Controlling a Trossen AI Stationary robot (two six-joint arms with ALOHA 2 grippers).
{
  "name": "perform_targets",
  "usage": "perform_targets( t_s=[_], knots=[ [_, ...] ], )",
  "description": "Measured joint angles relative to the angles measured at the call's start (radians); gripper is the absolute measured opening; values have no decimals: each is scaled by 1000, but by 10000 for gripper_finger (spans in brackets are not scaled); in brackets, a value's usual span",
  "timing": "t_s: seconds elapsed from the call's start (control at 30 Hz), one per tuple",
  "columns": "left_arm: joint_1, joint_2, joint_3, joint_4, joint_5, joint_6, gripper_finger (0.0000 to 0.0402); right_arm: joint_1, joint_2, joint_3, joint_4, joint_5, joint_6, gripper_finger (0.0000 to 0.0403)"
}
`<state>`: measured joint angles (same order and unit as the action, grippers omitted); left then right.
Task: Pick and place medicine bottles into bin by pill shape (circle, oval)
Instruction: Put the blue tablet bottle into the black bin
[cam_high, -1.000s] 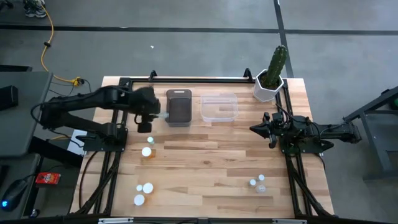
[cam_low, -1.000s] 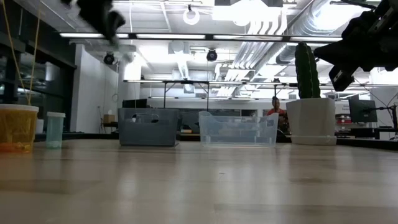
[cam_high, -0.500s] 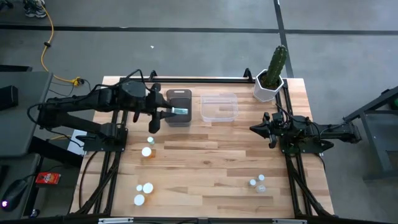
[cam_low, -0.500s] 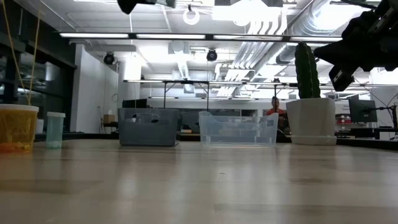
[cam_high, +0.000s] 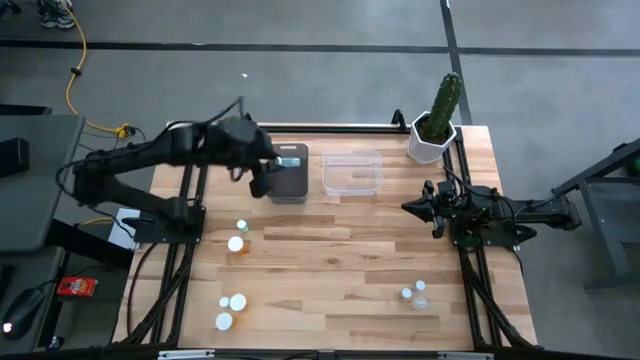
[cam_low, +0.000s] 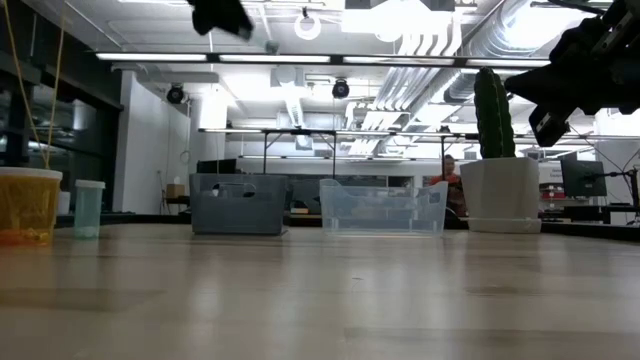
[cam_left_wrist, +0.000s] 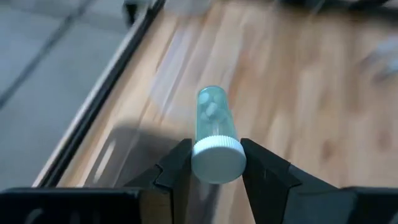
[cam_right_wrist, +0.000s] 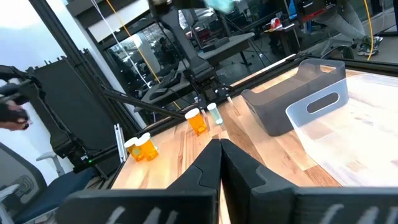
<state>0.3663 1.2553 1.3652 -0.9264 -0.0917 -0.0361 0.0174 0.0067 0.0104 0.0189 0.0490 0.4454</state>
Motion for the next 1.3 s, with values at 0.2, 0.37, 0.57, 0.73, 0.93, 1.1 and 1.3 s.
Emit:
perform_targets(
  t_s=[0.2,0.37,0.57,0.73,0.93,1.1,1.3],
  knots=[
    [117,261,133,-304,-25,65,115,0,0,0,0,0,0,0],
    [170,442,134,-287,-54,149,115,0,0,0,0,0,0,0],
    [202,606,134,-240,-60,210,115,0,0,0,0,0,0,0],
    [226,669,135,-240,-79,261,115,0,0,0,0,0,0,0],
    [255,704,135,-225,-120,314,115,0,0,0,0,0,0,0],
    [271,725,135,-227,-154,349,115,0,0,0,0,0,0,0],
    [271,733,135,-225,-159,399,115,0,0,0,0,0,0,0]
  ],
)
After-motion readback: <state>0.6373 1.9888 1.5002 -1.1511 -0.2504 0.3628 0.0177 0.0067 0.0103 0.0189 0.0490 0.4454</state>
